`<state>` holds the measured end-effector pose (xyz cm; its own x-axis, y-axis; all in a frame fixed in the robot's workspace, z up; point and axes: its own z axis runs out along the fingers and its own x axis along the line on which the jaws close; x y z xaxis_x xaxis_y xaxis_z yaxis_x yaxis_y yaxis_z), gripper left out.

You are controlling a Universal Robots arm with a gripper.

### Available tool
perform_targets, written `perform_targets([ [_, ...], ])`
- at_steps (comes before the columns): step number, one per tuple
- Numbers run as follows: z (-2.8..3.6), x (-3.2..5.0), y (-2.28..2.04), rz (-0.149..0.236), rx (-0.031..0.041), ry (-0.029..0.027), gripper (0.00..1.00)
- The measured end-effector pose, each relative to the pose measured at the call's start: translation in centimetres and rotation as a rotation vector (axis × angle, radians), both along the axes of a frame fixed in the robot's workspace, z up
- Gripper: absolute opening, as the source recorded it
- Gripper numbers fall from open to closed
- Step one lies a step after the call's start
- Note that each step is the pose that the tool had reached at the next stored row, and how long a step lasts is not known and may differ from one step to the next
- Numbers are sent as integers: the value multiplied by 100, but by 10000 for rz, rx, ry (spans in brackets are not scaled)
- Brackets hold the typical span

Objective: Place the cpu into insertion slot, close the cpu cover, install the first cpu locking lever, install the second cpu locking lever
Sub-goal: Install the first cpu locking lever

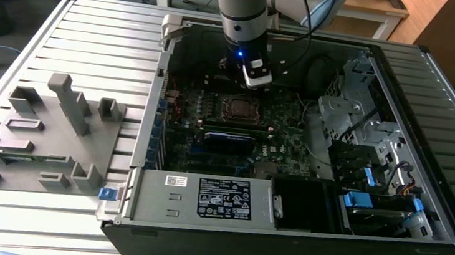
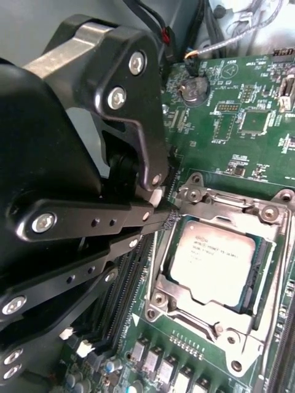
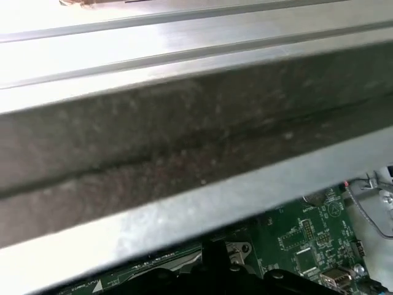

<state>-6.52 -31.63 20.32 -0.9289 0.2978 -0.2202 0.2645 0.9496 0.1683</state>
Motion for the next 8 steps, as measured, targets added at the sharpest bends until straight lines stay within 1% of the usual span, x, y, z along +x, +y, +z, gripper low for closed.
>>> perform_targets([
  [1, 11, 0, 0, -3, 0, 3, 11],
  [8, 13, 0, 4, -30, -2, 8, 11],
])
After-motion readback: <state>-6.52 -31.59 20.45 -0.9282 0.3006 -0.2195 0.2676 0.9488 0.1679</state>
